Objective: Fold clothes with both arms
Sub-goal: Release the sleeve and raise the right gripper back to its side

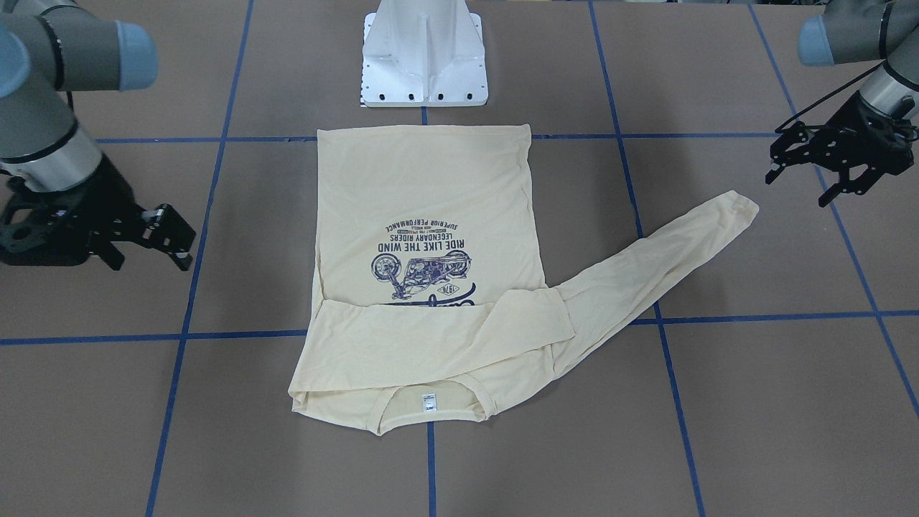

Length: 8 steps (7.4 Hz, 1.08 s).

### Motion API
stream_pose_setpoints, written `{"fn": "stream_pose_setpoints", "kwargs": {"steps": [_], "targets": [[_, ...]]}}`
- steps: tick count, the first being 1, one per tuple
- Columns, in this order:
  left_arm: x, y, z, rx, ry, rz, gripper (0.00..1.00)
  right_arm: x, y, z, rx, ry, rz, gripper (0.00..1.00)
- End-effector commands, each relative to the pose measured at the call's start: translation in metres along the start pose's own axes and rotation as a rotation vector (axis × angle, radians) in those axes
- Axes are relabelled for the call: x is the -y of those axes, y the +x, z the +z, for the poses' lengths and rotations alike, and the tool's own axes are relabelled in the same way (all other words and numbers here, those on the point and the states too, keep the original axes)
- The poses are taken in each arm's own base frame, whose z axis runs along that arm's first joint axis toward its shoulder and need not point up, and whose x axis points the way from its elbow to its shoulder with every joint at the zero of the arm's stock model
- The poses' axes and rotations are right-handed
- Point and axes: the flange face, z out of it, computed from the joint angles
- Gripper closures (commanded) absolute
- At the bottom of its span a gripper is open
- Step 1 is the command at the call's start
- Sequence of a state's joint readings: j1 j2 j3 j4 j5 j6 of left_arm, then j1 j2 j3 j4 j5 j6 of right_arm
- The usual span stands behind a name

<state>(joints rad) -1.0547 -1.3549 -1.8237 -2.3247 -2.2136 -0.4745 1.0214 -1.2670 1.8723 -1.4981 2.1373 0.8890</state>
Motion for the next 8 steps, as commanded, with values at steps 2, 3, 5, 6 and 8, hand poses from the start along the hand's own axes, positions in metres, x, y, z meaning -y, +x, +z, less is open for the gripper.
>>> {"fn": "stream_pose_setpoints", "kwargs": {"steps": [2,3,5,6,8], "targets": [[-0.018,0.012,0.034,-0.016,-0.005,-0.227,0.00,-0.006,0.138,-0.025,0.010,-0.057,-0.103,0.00],[-0.021,0.021,0.039,-0.058,0.015,-0.194,0.00,-0.009,0.148,-0.026,0.014,-0.050,-0.117,0.00],[0.007,0.047,0.034,-0.127,0.083,-0.126,0.00,-0.010,0.149,-0.025,0.015,-0.048,-0.118,0.00],[-0.010,0.029,0.054,-0.091,0.038,-0.136,0.00,-0.010,0.149,-0.025,0.015,-0.048,-0.119,0.00],[-0.036,0.010,0.077,-0.007,0.019,-0.150,0.00,-0.016,0.156,-0.024,0.016,-0.045,-0.122,0.00]]}}
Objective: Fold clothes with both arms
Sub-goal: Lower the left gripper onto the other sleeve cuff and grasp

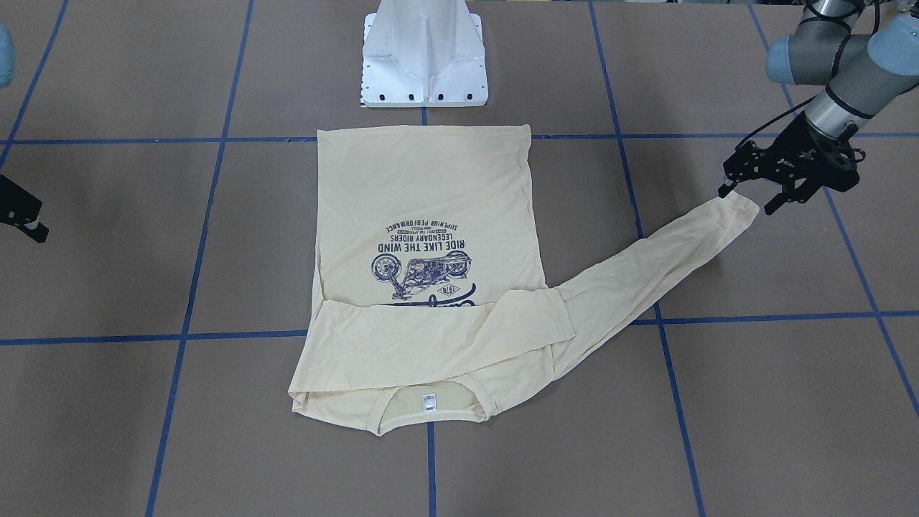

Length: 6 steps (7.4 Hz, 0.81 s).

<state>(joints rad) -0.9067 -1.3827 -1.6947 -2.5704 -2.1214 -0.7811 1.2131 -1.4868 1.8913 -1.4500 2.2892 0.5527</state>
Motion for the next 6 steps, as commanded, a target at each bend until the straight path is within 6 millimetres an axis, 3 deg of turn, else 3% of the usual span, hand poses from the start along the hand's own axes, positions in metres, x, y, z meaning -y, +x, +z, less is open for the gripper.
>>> {"fn": "stream_pose_setpoints", "kwargs": {"steps": [1,3,5,6], "targets": [[-0.023,-0.021,0.017,0.058,-0.027,-0.009,0.00,-0.004,0.003,0.001,0.004,0.007,-0.005,0.00],[-0.036,-0.034,0.029,0.076,-0.057,-0.018,0.14,-0.004,0.004,0.001,0.003,0.006,-0.003,0.00],[-0.038,-0.033,0.031,0.075,-0.063,-0.019,0.41,-0.004,0.003,0.001,0.004,0.006,0.000,0.00],[-0.038,-0.034,0.032,0.076,-0.064,-0.019,0.49,-0.004,0.003,0.001,0.004,0.006,0.001,0.00]]}}
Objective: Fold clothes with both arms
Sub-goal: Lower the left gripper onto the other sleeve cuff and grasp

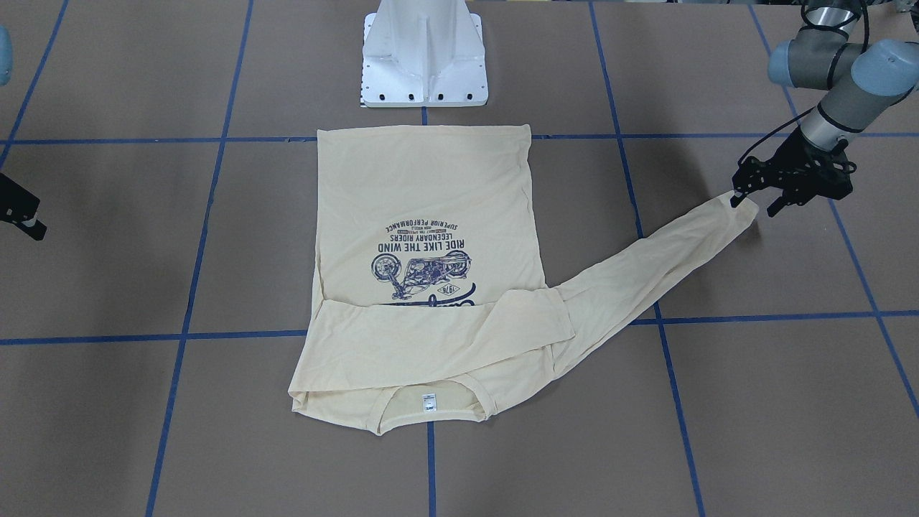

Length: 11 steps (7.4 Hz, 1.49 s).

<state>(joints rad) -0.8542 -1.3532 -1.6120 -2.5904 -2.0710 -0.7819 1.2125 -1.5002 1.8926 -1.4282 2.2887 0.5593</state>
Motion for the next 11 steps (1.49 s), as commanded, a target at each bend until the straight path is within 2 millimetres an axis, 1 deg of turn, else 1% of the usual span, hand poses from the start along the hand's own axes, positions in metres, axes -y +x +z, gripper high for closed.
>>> {"fn": "stream_pose_setpoints", "kwargs": {"steps": [1,2,8,9,10,11], "targets": [[-0.001,-0.001,0.001,0.001,-0.003,-0.001,0.52,0.000,0.000,0.000,0.000,0.000,0.001,0.00],[-0.001,-0.001,0.001,0.002,-0.003,0.000,0.54,0.000,0.000,0.000,-0.001,0.001,0.003,0.00],[-0.008,-0.001,0.012,0.012,-0.023,0.006,0.54,0.000,-0.003,-0.002,0.003,0.005,0.004,0.00],[-0.008,0.000,0.013,0.012,-0.025,0.009,0.57,0.000,-0.003,-0.002,0.003,0.005,0.004,0.00],[-0.010,0.000,0.013,0.012,-0.028,0.009,0.73,0.000,-0.003,-0.002,0.003,0.005,0.004,0.00],[-0.009,0.000,0.013,0.013,-0.027,0.008,1.00,0.000,-0.003,-0.002,0.003,0.005,0.004,0.00]]}}
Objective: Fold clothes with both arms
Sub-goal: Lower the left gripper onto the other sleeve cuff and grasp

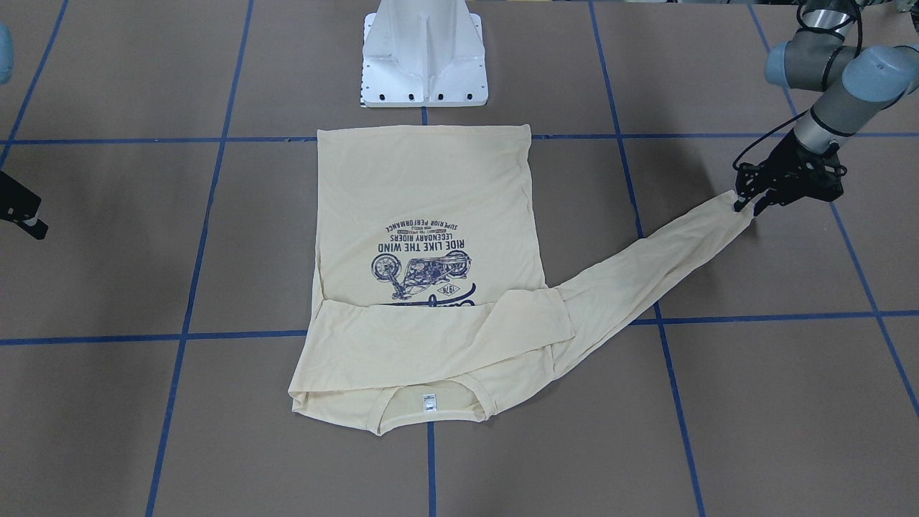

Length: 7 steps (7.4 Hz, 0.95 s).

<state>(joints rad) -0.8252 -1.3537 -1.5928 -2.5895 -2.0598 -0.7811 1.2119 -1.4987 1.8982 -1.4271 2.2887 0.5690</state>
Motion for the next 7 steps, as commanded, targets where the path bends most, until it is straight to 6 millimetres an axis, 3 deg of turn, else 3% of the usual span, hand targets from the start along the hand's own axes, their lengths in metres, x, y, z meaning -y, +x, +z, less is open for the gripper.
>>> {"fn": "stream_pose_setpoints", "kwargs": {"steps": [1,2,4,5,6,7], "targets": [[0.000,0.001,0.000,-0.001,0.001,-0.001,1.00,0.000,0.001,0.001,-0.001,-0.001,0.001,0.00],[0.002,0.004,-0.001,-0.006,0.005,0.004,1.00,0.000,0.001,0.001,-0.001,-0.002,0.001,0.00],[0.018,0.043,-0.026,-0.077,0.012,0.032,1.00,0.000,0.002,0.002,-0.002,-0.003,0.002,0.00],[0.030,0.072,-0.045,-0.107,-0.041,0.019,1.00,0.000,0.002,0.003,-0.003,-0.005,0.004,0.00],[0.054,0.111,-0.066,-0.094,-0.058,0.004,1.00,0.001,0.003,0.003,-0.003,-0.005,0.005,0.00],[0.093,0.165,-0.087,-0.077,-0.075,-0.010,1.00,0.001,0.004,0.004,-0.004,-0.007,0.006,0.00]]}}
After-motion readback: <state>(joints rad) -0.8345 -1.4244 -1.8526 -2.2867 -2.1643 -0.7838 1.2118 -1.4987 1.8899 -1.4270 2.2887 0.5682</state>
